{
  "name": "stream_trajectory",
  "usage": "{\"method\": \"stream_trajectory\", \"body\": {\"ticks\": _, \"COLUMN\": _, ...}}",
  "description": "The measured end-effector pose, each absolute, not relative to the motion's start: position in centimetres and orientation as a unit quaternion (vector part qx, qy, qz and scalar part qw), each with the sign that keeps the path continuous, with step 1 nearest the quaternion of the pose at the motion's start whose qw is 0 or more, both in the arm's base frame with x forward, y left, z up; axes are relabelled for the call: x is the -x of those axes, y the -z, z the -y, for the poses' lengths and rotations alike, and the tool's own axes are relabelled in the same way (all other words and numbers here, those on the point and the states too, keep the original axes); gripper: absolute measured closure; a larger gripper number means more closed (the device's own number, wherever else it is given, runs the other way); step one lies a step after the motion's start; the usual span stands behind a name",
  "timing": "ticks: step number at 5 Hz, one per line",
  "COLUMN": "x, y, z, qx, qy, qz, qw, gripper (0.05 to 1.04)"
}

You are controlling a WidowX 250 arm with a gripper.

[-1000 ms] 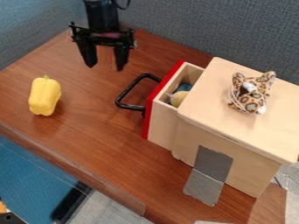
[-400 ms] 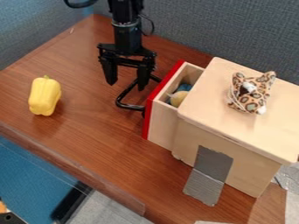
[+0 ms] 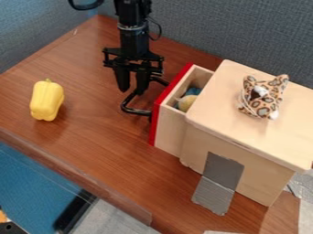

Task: Abrir cajon

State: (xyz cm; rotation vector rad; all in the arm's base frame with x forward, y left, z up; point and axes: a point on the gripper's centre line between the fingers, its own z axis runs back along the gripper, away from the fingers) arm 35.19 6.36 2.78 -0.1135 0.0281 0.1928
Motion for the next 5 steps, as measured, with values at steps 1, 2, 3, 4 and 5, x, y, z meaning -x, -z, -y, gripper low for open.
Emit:
{"method": "stream_trajectory", "body": {"ticks": 1, "x": -35.0, "y": -2.8, "z": -7.4, "qx": 0.055, "qy": -0.105, "qz": -0.013, "qw": 0.993, "gripper": 0.918}}
{"method": "stream_trajectory", "body": {"ticks": 2, "x": -34.6, "y": -2.7, "z": -8.2, "qx": 0.055, "qy": -0.11, "qz": -0.017, "qw": 0.992, "gripper": 0.975}}
{"method": "stream_trajectory", "body": {"ticks": 3, "x": -34.4, "y": -2.8, "z": -8.8, "qx": 0.055, "qy": -0.114, "qz": -0.02, "qw": 0.992, "gripper": 0.976}}
{"method": "stream_trajectory", "body": {"ticks": 4, "x": -34.1, "y": -2.9, "z": -9.4, "qx": 0.054, "qy": -0.121, "qz": -0.022, "qw": 0.991, "gripper": 0.976}}
{"method": "stream_trajectory", "body": {"ticks": 5, "x": -34.0, "y": -3.0, "z": -10.1, "qx": 0.054, "qy": -0.125, "qz": -0.023, "qw": 0.991, "gripper": 0.976}}
